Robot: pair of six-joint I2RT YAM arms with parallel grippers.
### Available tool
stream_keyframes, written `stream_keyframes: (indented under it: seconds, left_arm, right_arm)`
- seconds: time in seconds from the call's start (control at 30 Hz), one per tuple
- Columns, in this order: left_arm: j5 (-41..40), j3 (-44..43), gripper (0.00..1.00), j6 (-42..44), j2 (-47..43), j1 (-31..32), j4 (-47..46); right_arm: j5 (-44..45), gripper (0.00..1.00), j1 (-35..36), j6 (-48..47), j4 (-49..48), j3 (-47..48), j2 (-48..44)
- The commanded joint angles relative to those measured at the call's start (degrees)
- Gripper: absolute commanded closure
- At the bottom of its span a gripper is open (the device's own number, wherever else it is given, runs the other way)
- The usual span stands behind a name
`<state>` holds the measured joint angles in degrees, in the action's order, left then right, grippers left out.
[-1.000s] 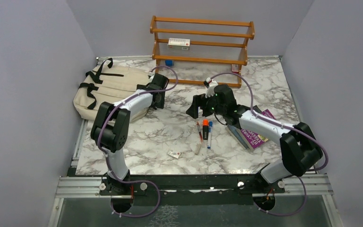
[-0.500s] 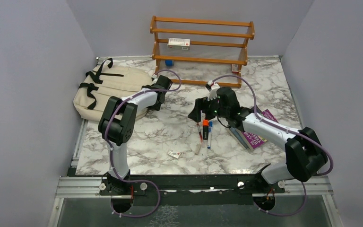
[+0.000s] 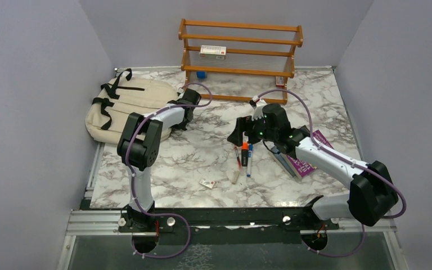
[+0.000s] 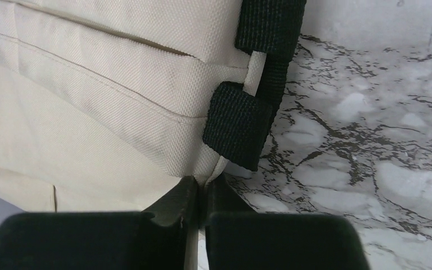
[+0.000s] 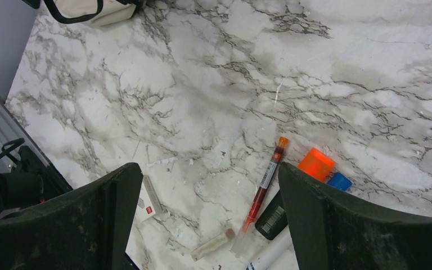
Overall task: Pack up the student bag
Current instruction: Pick up the student bag at the center of the board.
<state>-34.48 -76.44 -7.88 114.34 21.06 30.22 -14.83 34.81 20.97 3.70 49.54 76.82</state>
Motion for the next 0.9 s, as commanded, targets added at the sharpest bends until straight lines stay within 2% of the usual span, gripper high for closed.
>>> stream_keyframes:
  seconds: [0.0,0.17,0.3,0.53,0.7,0.87]
  left_arm:
    - [-0.8,-1.1,1.00,1.2,-1.1,-1.9,1.2]
    - [5.3,-3.5,1.00,3.5,-7.1,-0.9,1.7]
    - [7.1,-7.9,1.00,5.5,-11.9,4.1,4.5]
    - [14.4,-16.7,1.00,1.2,-15.9,11.1,12.8]
    - [19.5,-19.2,1.00,-2.0,-21.8,11.6,15.6]
    - [24.0,-22.1,1.00,-0.8,-26.4,11.6,17.6]
  right_arm:
    - [3.2,0.04,0.2,1.2,2.8,1.3,-1.6]
    - [5.7,0.04,0.2,3.4,3.4,1.8,-3.1]
    - [8.5,0.03,0.2,6.4,2.5,1.2,-4.8]
    - [12.1,0.03,0.2,11.1,1.3,1.0,-8.0]
    - [13.9,0.02,0.2,13.2,0.7,0.1,-9.9]
    - [14.4,0.02,0.2,12.8,0.7,0.3,-9.7]
